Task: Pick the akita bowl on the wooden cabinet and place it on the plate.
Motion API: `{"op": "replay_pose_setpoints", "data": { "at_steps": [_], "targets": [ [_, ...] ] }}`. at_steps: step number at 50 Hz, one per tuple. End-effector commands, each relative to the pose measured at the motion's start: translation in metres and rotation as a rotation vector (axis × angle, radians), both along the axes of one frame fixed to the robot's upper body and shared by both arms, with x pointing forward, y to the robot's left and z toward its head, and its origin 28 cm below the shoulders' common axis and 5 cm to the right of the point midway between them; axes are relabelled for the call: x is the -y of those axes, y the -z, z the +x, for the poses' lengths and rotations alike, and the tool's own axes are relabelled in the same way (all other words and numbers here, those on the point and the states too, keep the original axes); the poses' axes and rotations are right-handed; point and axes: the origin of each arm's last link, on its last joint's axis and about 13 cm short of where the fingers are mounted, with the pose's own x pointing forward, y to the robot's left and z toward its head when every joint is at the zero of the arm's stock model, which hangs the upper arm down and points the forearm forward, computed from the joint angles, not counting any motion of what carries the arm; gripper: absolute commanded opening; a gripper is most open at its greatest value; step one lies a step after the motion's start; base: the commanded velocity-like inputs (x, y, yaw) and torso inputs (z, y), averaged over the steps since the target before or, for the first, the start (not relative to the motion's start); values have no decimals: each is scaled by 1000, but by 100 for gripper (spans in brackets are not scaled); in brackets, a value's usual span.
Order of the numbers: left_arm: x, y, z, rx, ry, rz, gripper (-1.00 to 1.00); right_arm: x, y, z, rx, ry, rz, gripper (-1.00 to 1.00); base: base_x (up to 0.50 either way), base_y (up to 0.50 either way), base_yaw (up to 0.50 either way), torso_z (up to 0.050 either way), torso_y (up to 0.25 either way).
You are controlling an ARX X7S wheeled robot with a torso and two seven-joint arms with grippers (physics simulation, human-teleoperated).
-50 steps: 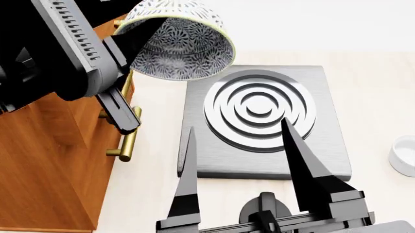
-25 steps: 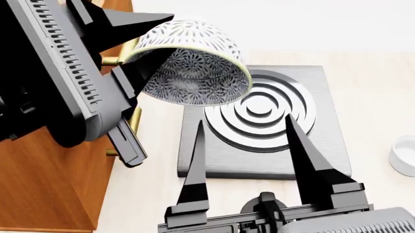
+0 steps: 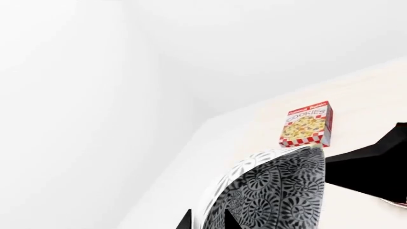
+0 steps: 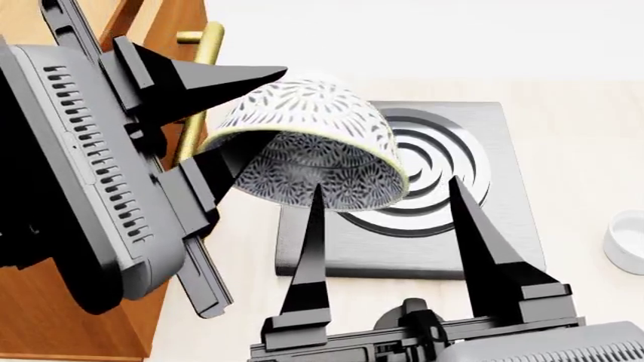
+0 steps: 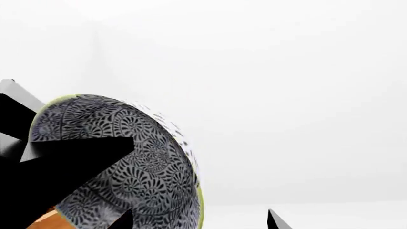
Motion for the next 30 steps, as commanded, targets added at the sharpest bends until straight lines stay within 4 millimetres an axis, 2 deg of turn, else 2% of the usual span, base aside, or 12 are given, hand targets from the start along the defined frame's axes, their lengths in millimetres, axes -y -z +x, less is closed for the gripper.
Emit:
{"op": "replay_pose_setpoints", "data": {
  "at_steps": [1, 14, 15, 30],
  "targets": [
    [2, 4, -3, 9, 10, -17, -100, -1, -1, -1, 4, -5, 1, 100, 0, 0, 0, 0, 0],
    [1, 5, -4, 8, 9, -25, -100, 0, -1, -2, 8, 3, 18, 100, 0, 0, 0, 0, 1],
    [0, 4, -3, 6, 9, -31, -100, 0, 0, 0, -15, 31, 6, -100, 0, 0, 0, 0, 0],
    [-2, 9, -4, -1, 0, -40, -100, 1, 0, 3, -59, 83, 51, -100, 0, 0, 0, 0, 0]
  ]
}}
